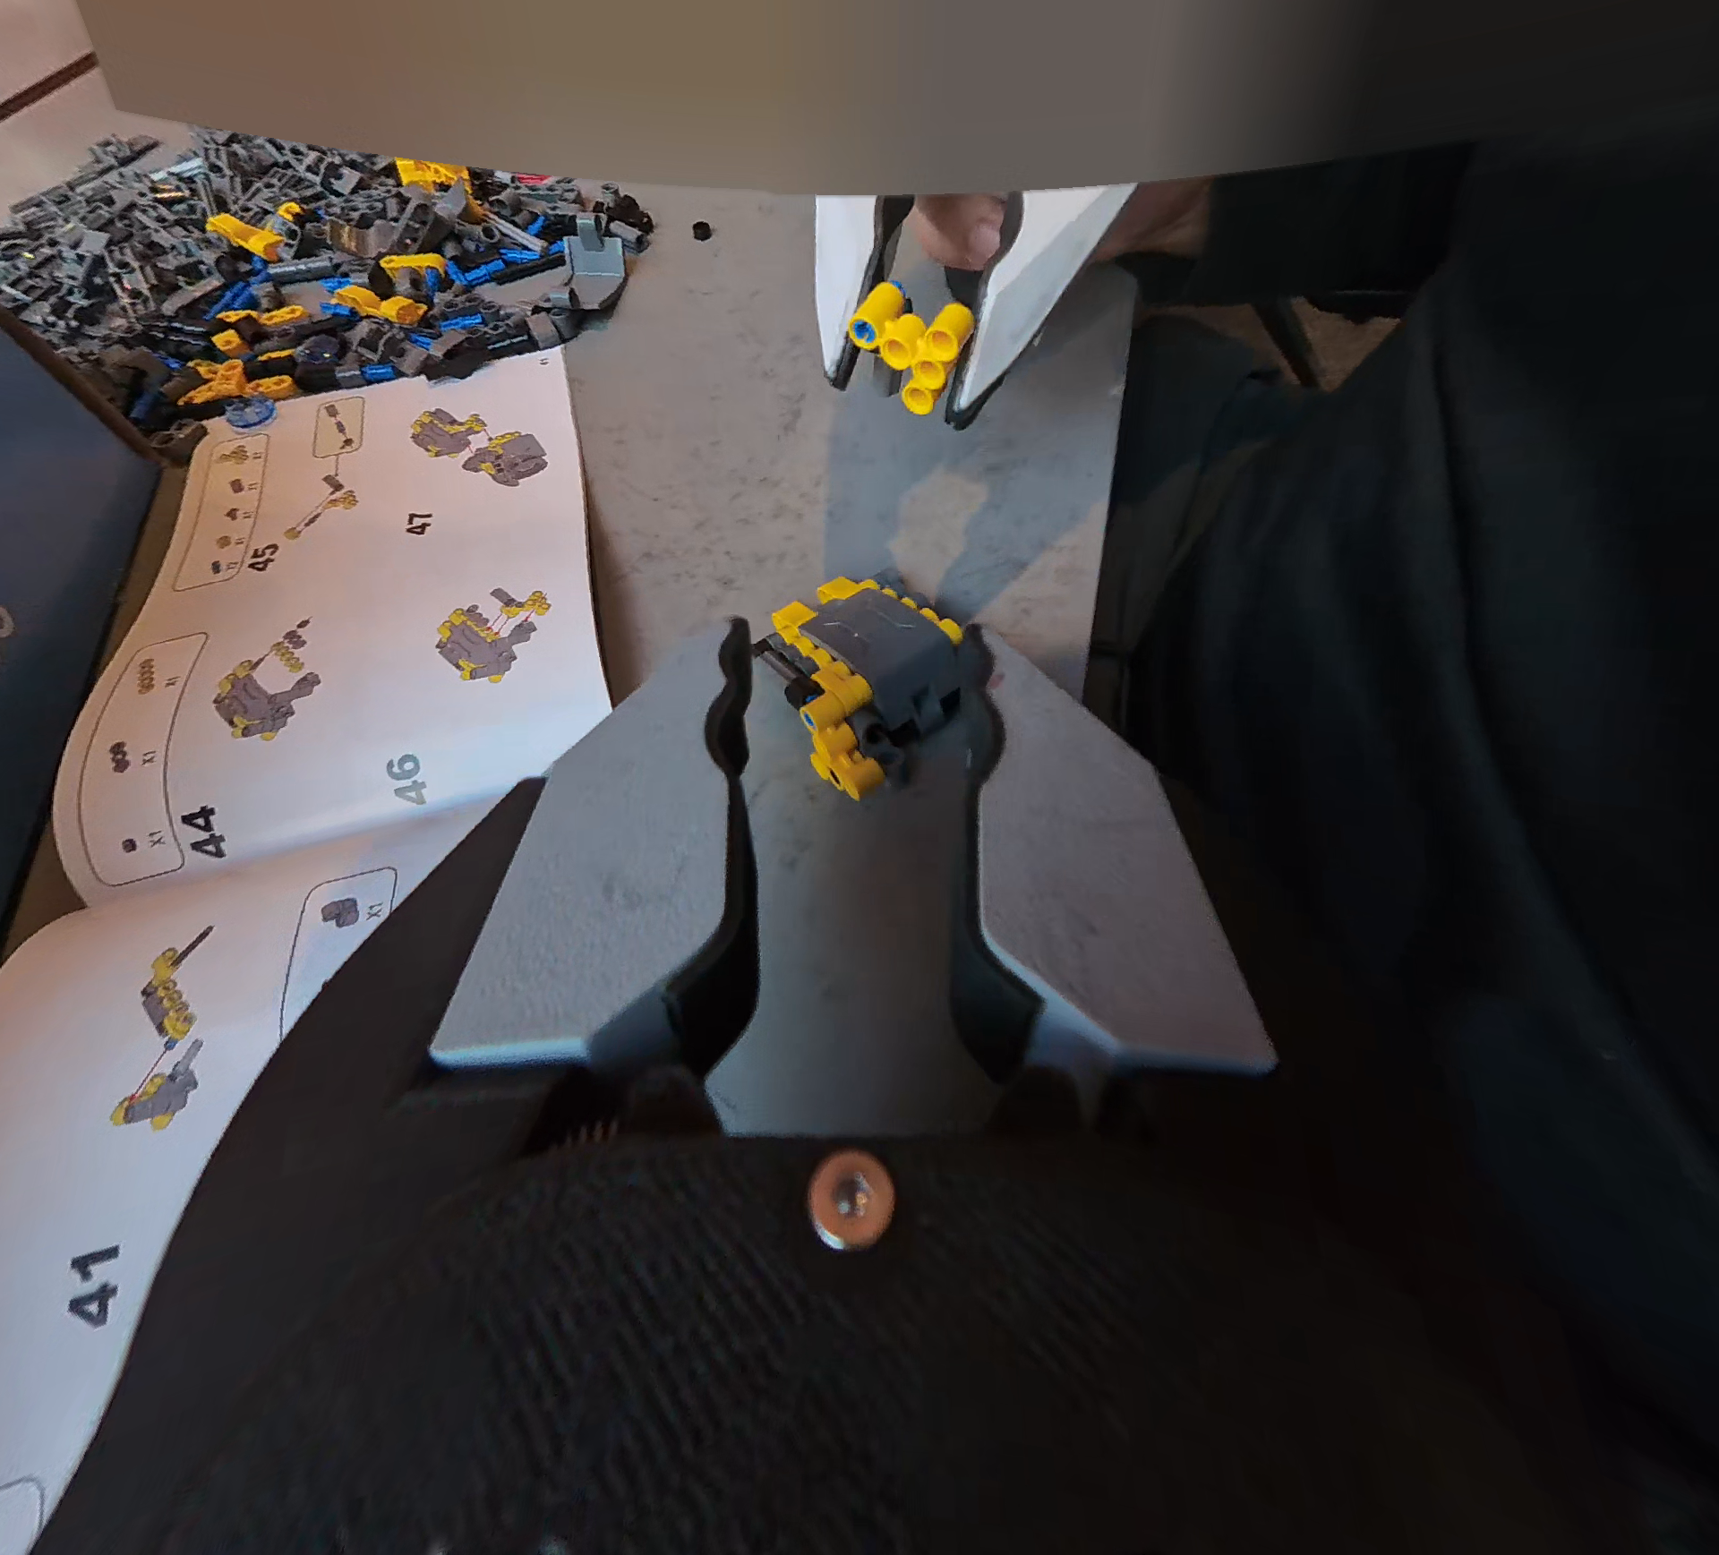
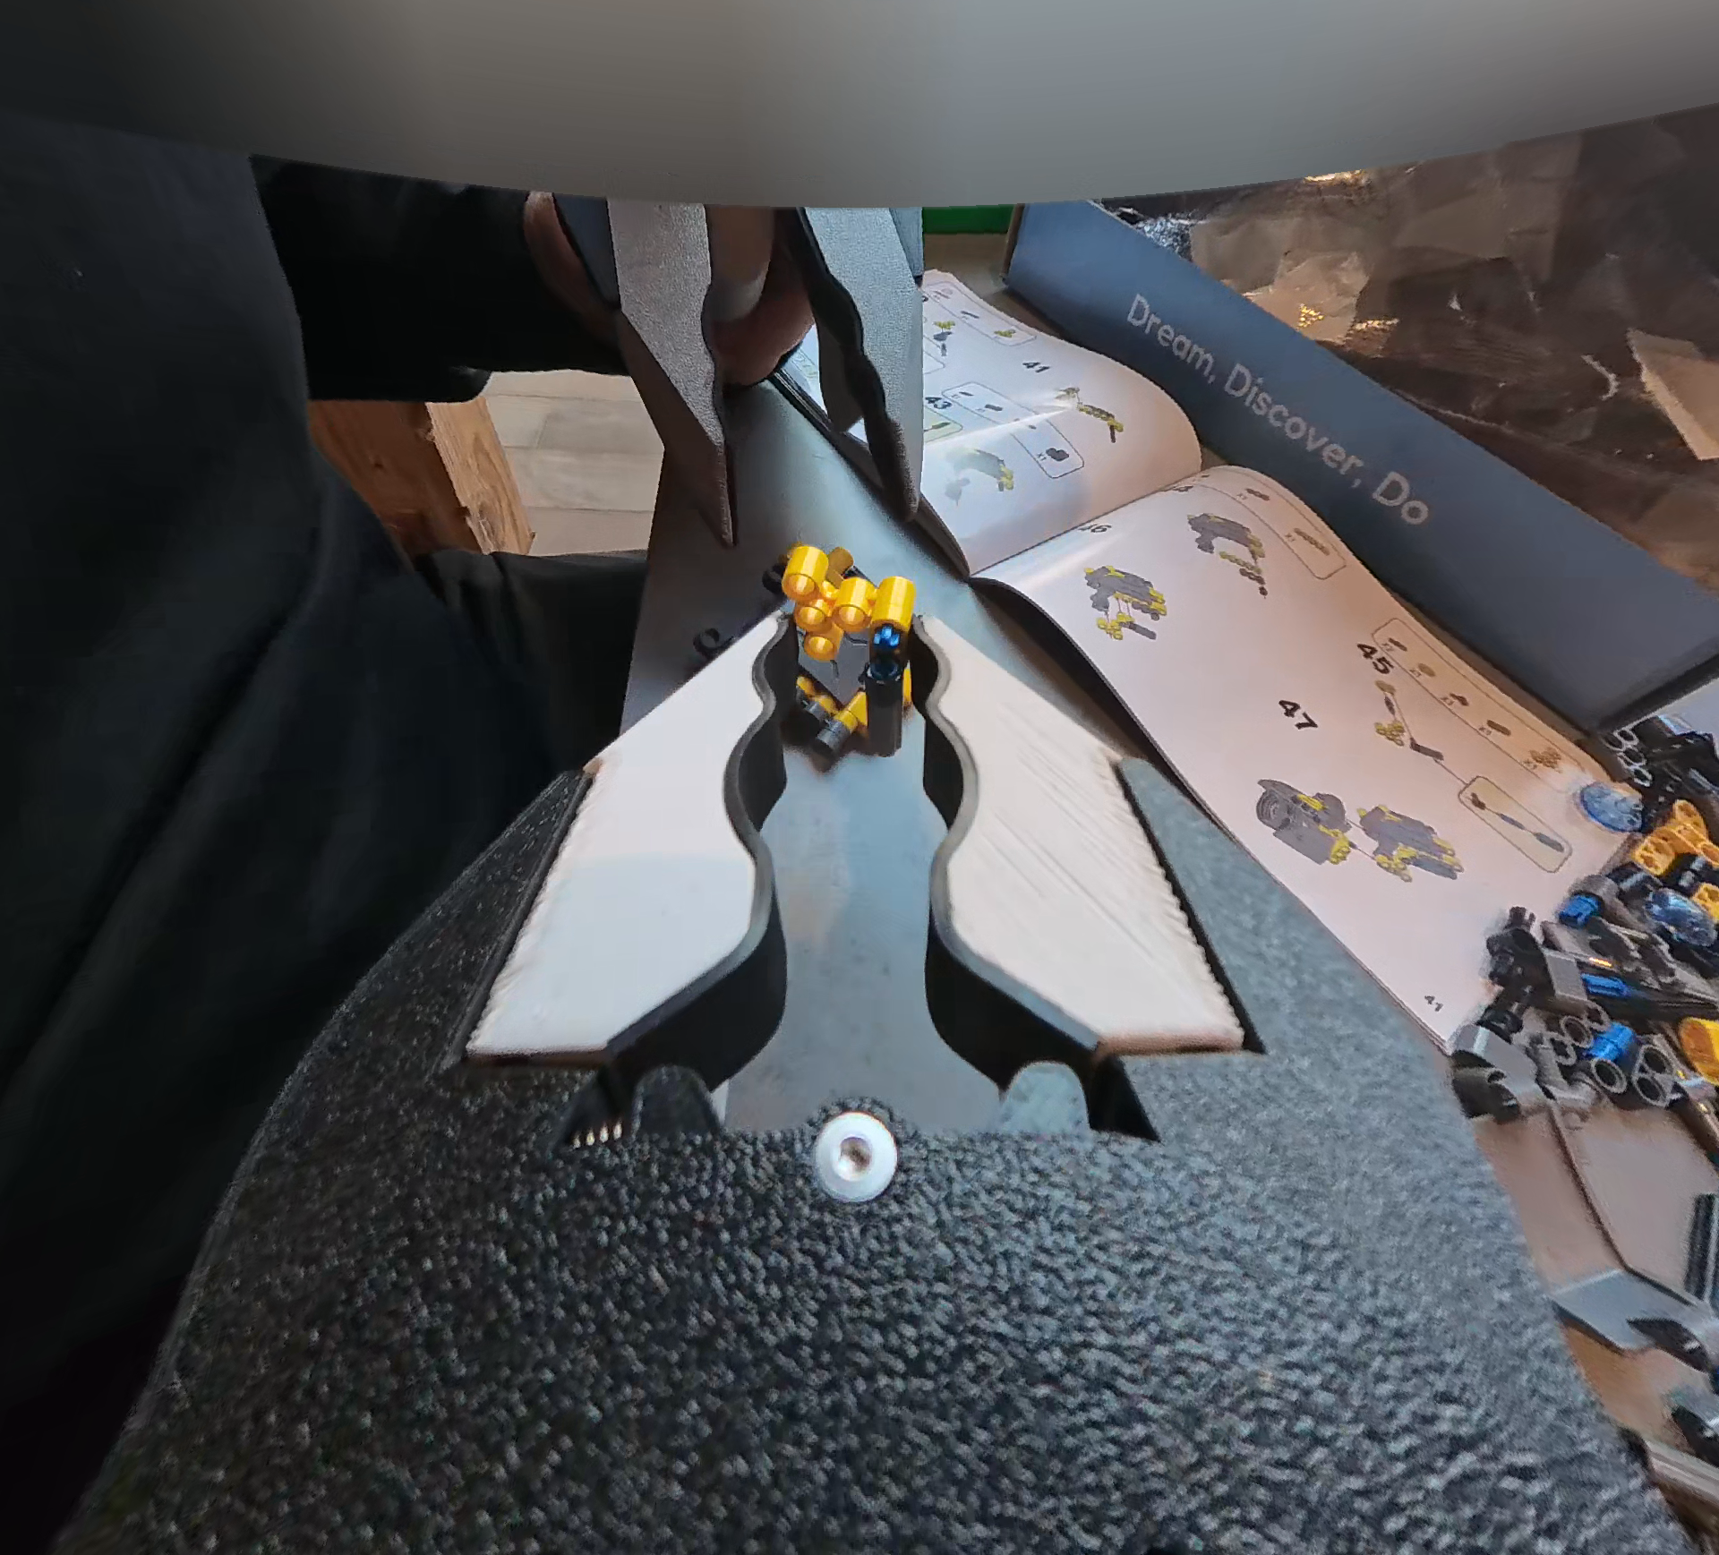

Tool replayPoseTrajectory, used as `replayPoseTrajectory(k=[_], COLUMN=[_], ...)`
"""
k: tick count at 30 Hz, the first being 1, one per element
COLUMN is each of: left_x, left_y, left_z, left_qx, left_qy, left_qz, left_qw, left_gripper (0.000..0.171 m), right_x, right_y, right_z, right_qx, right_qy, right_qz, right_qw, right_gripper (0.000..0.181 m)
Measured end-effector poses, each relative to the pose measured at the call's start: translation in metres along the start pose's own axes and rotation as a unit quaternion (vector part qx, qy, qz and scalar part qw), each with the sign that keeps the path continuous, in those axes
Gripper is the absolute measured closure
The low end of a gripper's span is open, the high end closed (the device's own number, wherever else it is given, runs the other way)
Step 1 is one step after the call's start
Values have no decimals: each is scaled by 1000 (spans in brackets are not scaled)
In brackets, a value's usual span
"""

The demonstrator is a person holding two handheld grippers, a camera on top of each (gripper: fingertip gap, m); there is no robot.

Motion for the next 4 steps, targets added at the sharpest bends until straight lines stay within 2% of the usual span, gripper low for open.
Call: replayPoseTrajectory(k=[4], left_x=[-1], left_y=[-1], left_z=[-2], left_qx=[5], left_qy=[15], left_qz=[15], left_qw=[1000], left_gripper=[132], right_x=[3], right_y=[-1], right_z=[1], right_qx=[-2], right_qy=[-11], right_qz=[-3], right_qw=[1000], right_gripper=[159])
Point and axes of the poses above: each gripper's, where its closed fingertips meet, y back along the fingers, z out of its underside, x = y × z across the jaws, the point moved 2 cm from there along y, back along the fingers, and after that the axes turned 11 degrees about -z, right-handed, at the moved point
